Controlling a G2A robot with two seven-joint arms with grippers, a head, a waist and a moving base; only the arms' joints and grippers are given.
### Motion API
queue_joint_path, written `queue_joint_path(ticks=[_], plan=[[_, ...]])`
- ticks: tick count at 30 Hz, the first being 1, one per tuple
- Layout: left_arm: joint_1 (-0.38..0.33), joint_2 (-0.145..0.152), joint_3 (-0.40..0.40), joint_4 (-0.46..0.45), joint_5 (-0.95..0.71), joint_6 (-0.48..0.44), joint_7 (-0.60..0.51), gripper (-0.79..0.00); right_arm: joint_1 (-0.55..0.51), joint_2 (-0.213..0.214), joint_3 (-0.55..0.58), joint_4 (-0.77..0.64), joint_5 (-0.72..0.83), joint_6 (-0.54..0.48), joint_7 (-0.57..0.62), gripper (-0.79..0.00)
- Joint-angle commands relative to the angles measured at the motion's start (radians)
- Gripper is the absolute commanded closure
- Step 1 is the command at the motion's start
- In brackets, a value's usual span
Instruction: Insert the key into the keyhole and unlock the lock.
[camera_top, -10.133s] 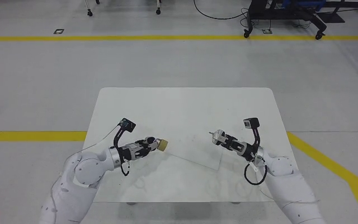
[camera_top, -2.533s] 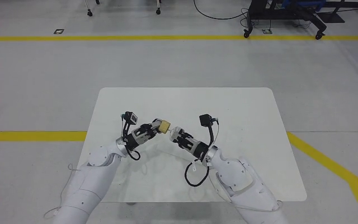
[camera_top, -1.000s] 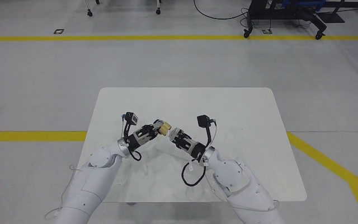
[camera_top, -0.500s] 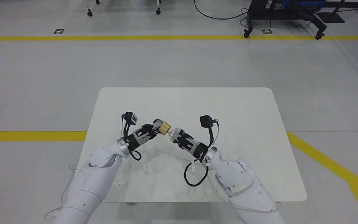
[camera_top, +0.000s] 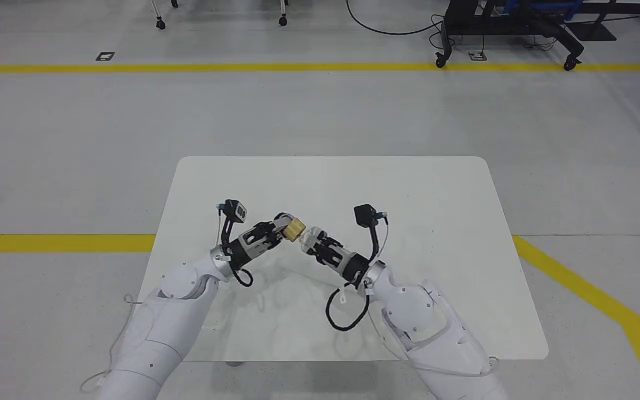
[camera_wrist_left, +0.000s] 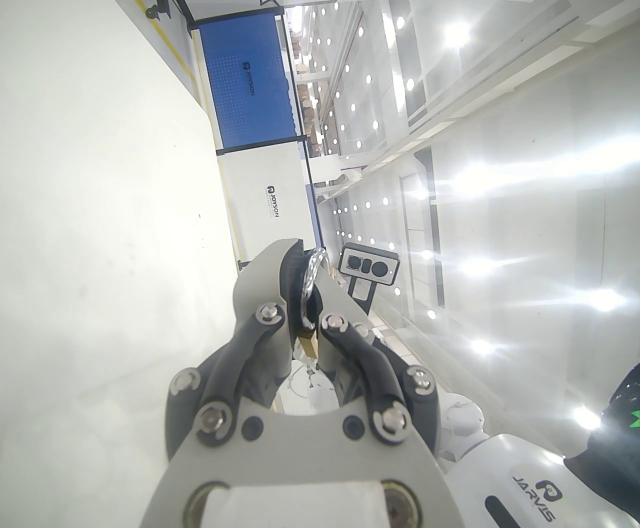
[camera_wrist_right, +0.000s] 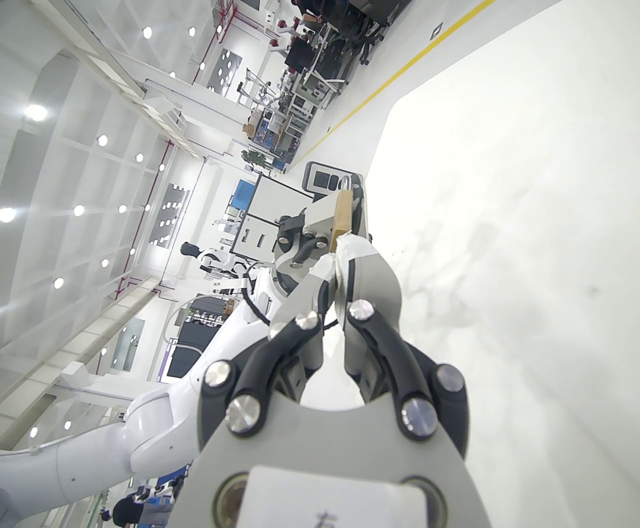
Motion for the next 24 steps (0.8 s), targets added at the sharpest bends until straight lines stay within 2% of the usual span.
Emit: queue_joint_path(ticks=[1,13,14,16,17,20,21,24], plan=[[0.002,0.001,-0.008,-0.001,-0.009,-0.004,0.001,0.0,-0.011,0.002,0.016,-0.007,0.016,-0.008,0.004,-0.785],[0.015,0.002,-0.026,-0.008,-0.03,-0.014,0.035,0.0,-0.02,0.005,0.029,-0.013,0.021,-0.018,0.008,-0.785],[0.025,0.002,-0.029,-0.022,-0.037,-0.01,0.049,0.0,-0.024,0.004,0.027,-0.014,0.036,-0.021,0.012,-0.785],[0.041,0.003,-0.037,-0.042,-0.062,0.0,0.054,0.0,-0.031,0.0,0.029,-0.005,0.217,-0.065,0.097,-0.785],[0.046,0.003,-0.041,-0.048,-0.065,0.002,0.056,0.0,-0.025,0.0,0.038,0.009,0.254,-0.076,0.119,-0.785],[0.056,0.004,-0.046,-0.061,-0.069,0.005,0.057,0.0,-0.019,-0.006,0.035,0.044,0.433,-0.103,0.205,-0.545],[0.059,0.004,-0.045,-0.066,-0.069,0.005,0.057,0.0,-0.013,-0.008,0.034,0.061,0.484,-0.103,0.232,-0.385],[0.064,0.004,-0.042,-0.076,-0.066,0.004,0.05,0.0,0.006,-0.015,0.024,0.114,0.605,-0.08,0.288,-0.336]])
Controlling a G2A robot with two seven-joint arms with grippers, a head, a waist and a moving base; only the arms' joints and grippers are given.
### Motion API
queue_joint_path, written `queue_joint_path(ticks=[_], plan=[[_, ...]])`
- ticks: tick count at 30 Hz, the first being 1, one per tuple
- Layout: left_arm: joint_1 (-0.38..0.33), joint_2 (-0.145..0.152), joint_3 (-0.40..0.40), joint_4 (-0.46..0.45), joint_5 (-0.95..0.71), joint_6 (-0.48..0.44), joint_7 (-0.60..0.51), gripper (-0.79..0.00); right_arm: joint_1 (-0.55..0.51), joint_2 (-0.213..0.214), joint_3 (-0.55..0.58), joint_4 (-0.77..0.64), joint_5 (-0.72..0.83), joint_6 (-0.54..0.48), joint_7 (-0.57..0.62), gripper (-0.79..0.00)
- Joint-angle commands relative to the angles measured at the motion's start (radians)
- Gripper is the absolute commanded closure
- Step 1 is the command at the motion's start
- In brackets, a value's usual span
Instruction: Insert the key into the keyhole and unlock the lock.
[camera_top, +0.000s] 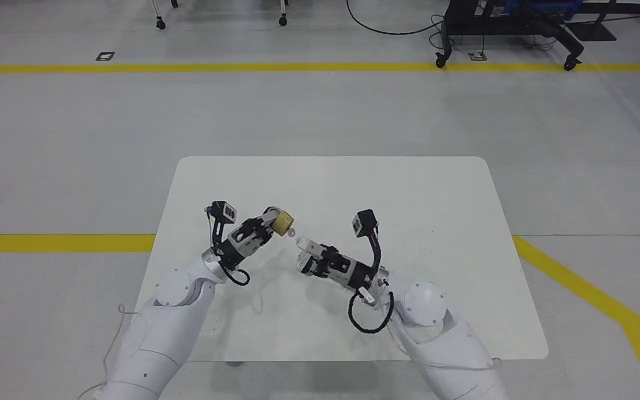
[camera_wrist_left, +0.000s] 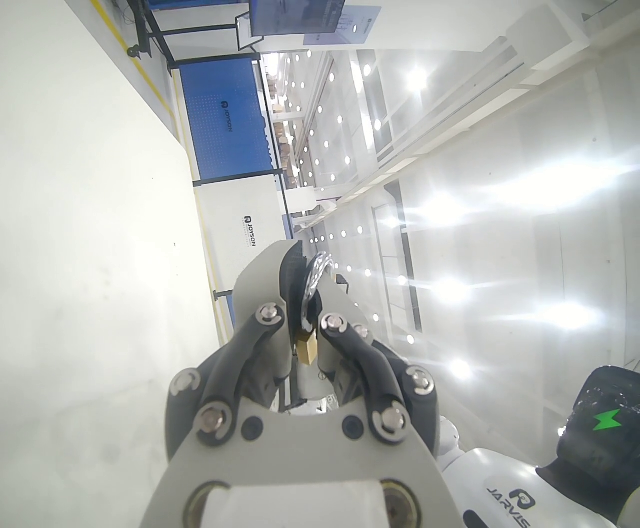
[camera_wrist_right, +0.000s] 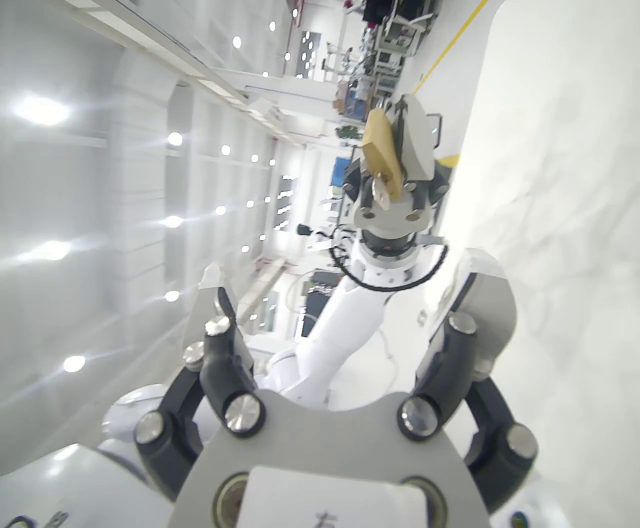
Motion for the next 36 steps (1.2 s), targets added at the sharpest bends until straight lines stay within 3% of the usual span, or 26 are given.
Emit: queue_joint_path(ticks=[1,9,15,32,34,36], plan=[[0.002,0.0,0.002,-0.005,0.004,-0.001,-0.007,0.0,0.016,-0.004,-0.005,0.04,0.081,0.023,0.023,-0.329],[0.008,0.0,0.004,-0.019,0.016,-0.011,-0.024,0.0,0.065,-0.012,-0.02,0.108,0.152,0.119,0.047,-0.268],[0.012,0.001,0.0,-0.025,0.014,-0.016,-0.031,0.0,0.07,-0.013,-0.016,0.116,0.157,0.132,0.037,-0.28],[0.013,0.002,0.0,-0.03,0.029,-0.012,-0.043,0.0,0.068,-0.012,-0.006,0.103,0.156,0.136,0.036,-0.209],[0.013,0.002,0.0,-0.03,0.028,-0.009,-0.046,0.0,0.069,-0.012,-0.009,0.102,0.156,0.136,0.035,-0.135],[0.012,0.002,0.0,-0.029,0.028,-0.005,-0.05,0.0,0.07,-0.013,-0.013,0.103,0.154,0.138,0.037,-0.009]])
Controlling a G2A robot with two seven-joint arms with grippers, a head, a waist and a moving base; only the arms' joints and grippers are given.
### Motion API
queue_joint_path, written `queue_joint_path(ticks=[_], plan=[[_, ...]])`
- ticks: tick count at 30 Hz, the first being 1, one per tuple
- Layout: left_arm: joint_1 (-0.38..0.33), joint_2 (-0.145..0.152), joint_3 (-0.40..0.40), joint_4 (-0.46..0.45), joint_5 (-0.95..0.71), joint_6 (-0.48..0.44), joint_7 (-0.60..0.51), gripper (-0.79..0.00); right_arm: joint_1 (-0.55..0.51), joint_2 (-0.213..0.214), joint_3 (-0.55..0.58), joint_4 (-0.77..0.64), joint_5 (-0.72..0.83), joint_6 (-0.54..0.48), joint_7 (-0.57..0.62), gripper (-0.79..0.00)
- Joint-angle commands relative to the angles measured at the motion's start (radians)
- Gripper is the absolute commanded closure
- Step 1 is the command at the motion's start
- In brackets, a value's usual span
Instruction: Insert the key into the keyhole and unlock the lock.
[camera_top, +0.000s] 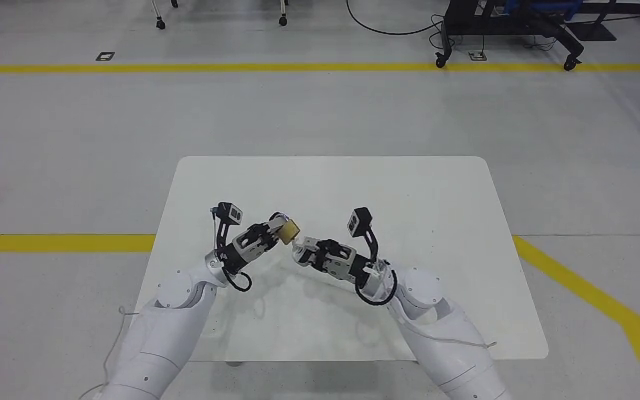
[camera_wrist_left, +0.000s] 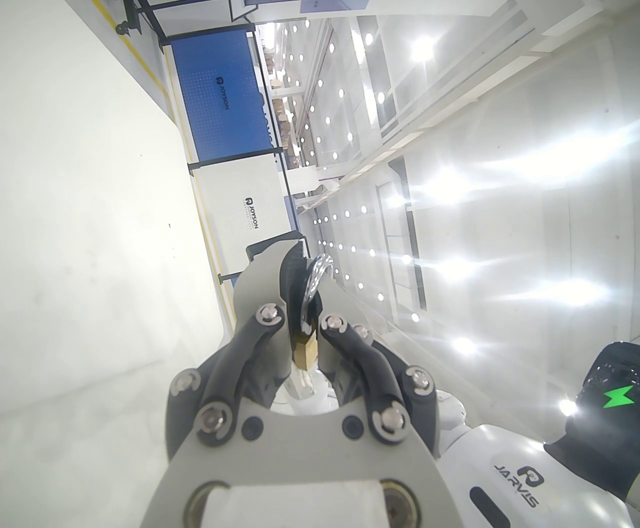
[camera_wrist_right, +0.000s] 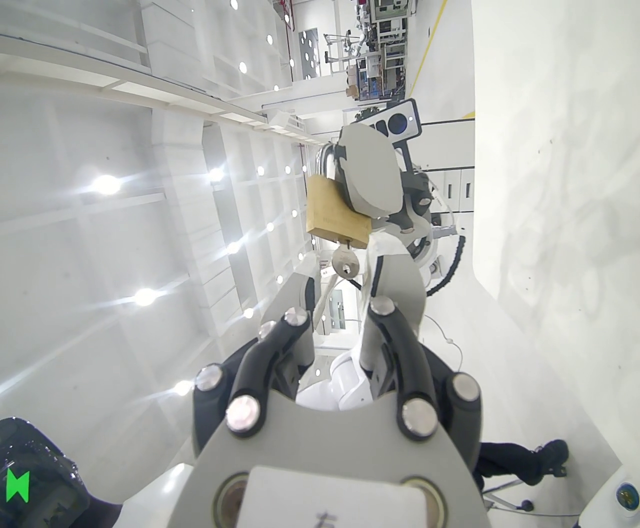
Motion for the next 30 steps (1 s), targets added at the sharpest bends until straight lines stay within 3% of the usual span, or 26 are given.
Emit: queue_joint_path(ticks=[1,10,20,26,28,29,30], plan=[[-0.001,0.0,0.0,0.001,0.001,0.003,-0.003,0.0,0.001,-0.001,-0.004,0.002,-0.002,0.004,0.001,0.0],[-0.003,0.0,0.0,0.003,0.004,0.005,0.002,0.0,-0.001,-0.002,-0.009,0.016,0.011,0.021,0.002,0.0],[0.001,0.0,0.002,-0.004,0.044,-0.022,0.035,0.0,0.001,-0.012,0.013,0.086,0.268,0.082,0.127,0.0],[0.005,-0.001,0.001,-0.008,0.043,-0.028,0.042,0.0,0.012,-0.009,0.026,0.098,0.228,0.046,0.119,0.0],[0.005,-0.001,0.002,-0.008,0.039,-0.027,0.041,0.0,0.008,0.0,0.032,0.08,0.116,-0.008,0.102,-0.391],[0.006,-0.001,0.002,-0.008,0.037,-0.023,0.038,0.0,0.002,0.002,0.036,0.063,0.089,-0.026,0.103,-0.785],[0.005,-0.001,0.004,-0.007,0.03,-0.013,0.029,0.0,-0.003,0.004,0.04,0.05,0.08,-0.036,0.107,-0.785]])
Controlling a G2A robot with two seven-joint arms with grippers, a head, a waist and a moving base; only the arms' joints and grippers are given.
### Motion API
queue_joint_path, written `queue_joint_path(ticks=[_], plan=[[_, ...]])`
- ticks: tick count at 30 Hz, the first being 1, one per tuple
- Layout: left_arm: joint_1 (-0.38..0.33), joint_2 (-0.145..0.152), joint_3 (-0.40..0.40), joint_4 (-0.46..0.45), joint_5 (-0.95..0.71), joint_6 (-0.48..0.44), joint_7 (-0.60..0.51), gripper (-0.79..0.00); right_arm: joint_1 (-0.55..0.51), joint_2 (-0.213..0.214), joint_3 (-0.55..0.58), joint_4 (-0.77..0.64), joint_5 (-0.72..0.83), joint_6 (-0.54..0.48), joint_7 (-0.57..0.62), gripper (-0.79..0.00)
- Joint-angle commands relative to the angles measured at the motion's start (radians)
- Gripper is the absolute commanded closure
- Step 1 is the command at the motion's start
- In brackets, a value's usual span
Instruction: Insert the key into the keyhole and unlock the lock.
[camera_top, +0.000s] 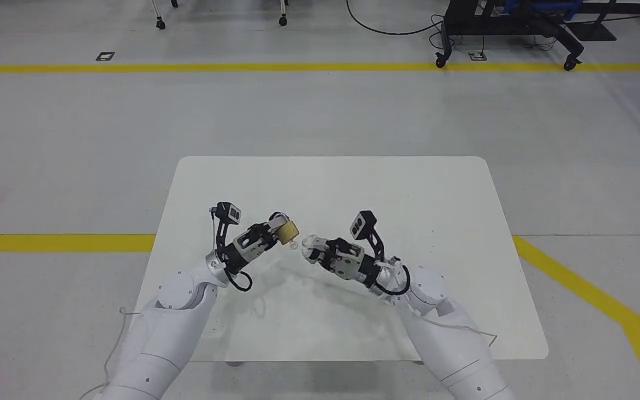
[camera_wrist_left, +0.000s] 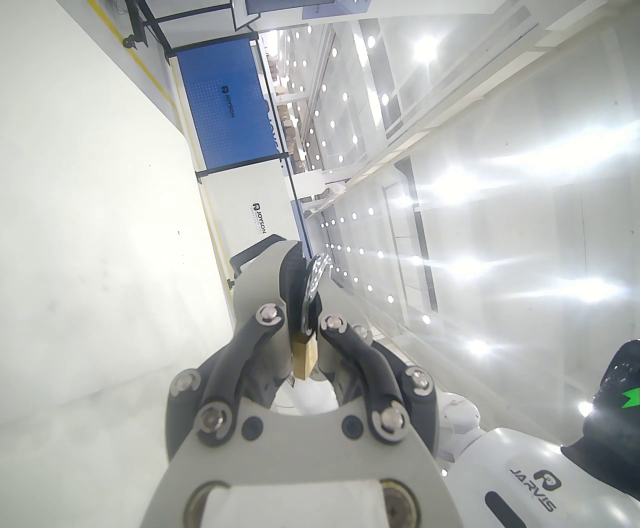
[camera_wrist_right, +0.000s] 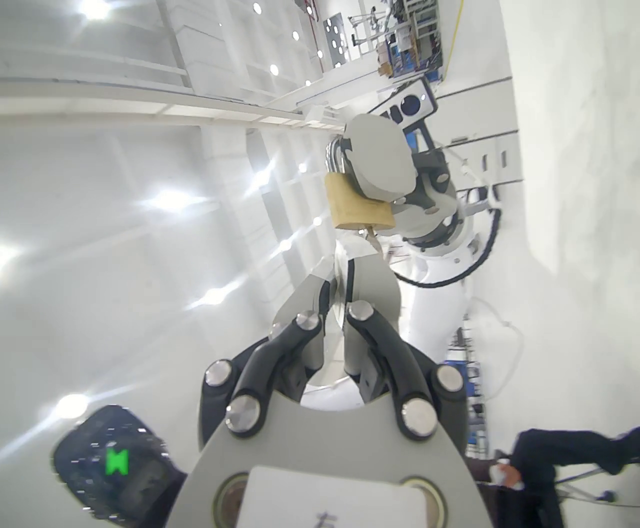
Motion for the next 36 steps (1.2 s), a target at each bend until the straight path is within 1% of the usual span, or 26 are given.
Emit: queue_joint_path(ticks=[1,2,9,10,11,12,13,15,16,17,18,19,20,23,25,30,36], plan=[[-0.001,-0.001,0.005,0.002,-0.022,0.029,-0.024,0.0,-0.006,0.002,0.004,-0.014,-0.021,-0.013,0.004,-0.785],[-0.003,-0.001,0.006,0.005,-0.039,0.051,-0.037,0.0,-0.006,0.002,0.004,-0.014,-0.021,-0.013,0.004,-0.785],[-0.003,-0.001,0.006,0.005,-0.039,0.051,-0.037,0.0,-0.006,0.002,0.004,-0.014,-0.021,-0.013,0.004,-0.785],[0.001,-0.002,0.008,-0.001,-0.037,0.055,-0.026,0.0,-0.007,0.002,0.004,-0.015,-0.029,-0.014,-0.004,-0.751],[0.008,-0.003,0.009,-0.014,-0.04,0.059,-0.009,0.0,-0.011,0.003,-0.004,-0.025,-0.065,-0.016,-0.022,-0.505],[0.014,-0.003,0.008,-0.022,-0.046,0.058,0.003,0.0,-0.016,0.003,-0.012,-0.035,-0.073,-0.014,-0.02,-0.348],[0.019,-0.004,0.006,-0.028,-0.047,0.053,0.013,0.0,-0.018,0.003,-0.013,-0.038,-0.072,-0.015,-0.021,-0.249],[0.025,-0.004,0.005,-0.036,-0.047,0.044,0.02,0.0,-0.022,0.003,-0.016,-0.044,-0.087,-0.017,-0.024,-0.145],[0.026,-0.004,0.004,-0.038,-0.04,0.035,0.023,0.0,-0.023,0.003,-0.019,-0.047,-0.091,-0.014,-0.022,-0.071],[0.027,-0.004,0.006,-0.041,-0.036,0.031,0.024,0.0,-0.024,0.003,-0.022,-0.049,-0.089,-0.009,-0.02,-0.028],[0.027,-0.004,0.007,-0.042,-0.032,0.028,0.024,0.0,-0.024,0.003,-0.025,-0.049,-0.089,-0.005,-0.018,-0.034],[0.027,-0.005,0.007,-0.043,-0.029,0.024,0.027,0.0,-0.023,0.002,-0.028,-0.05,-0.085,-0.001,-0.016,-0.068],[0.028,-0.005,0.008,-0.045,-0.026,0.02,0.028,0.0,-0.022,0.001,-0.031,-0.049,-0.078,0.003,-0.014,-0.074],[0.03,-0.005,0.007,-0.049,-0.025,0.007,0.029,0.0,-0.018,-0.002,-0.038,-0.039,-0.041,0.01,-0.004,-0.049],[0.032,-0.005,0.004,-0.05,-0.028,0.003,0.027,0.0,-0.01,-0.005,-0.043,-0.024,-0.022,0.015,-0.002,0.0],[0.037,-0.003,-0.003,-0.059,-0.028,-0.004,0.022,0.0,0.011,-0.012,-0.053,0.009,0.008,0.026,-0.01,0.0],[0.04,-0.002,-0.006,-0.066,-0.013,-0.015,0.02,0.0,0.017,-0.016,-0.059,0.021,0.009,0.022,-0.04,0.0]])
